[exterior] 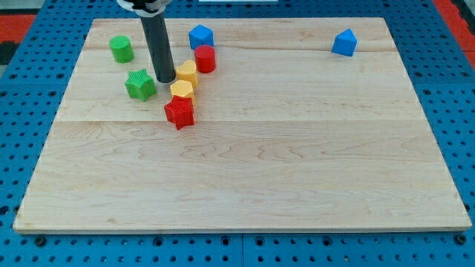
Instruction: Slide the green star vertically below the green circle
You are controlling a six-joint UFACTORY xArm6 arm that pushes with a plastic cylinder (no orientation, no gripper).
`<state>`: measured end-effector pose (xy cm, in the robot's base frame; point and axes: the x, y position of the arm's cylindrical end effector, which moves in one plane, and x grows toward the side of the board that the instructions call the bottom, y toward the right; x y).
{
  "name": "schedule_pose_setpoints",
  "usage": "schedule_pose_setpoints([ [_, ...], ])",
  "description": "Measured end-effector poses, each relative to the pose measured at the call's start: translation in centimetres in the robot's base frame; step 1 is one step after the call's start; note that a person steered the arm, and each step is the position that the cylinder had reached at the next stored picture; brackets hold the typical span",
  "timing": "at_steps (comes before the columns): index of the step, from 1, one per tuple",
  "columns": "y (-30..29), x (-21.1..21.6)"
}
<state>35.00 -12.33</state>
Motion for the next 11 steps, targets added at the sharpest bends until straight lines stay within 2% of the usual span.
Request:
schedule_pose_setpoints([
  [4,-2.7,0.1],
  [9,1.2,0.0],
  [10,0.2,0.9],
  [11,-5.0,4.5],
])
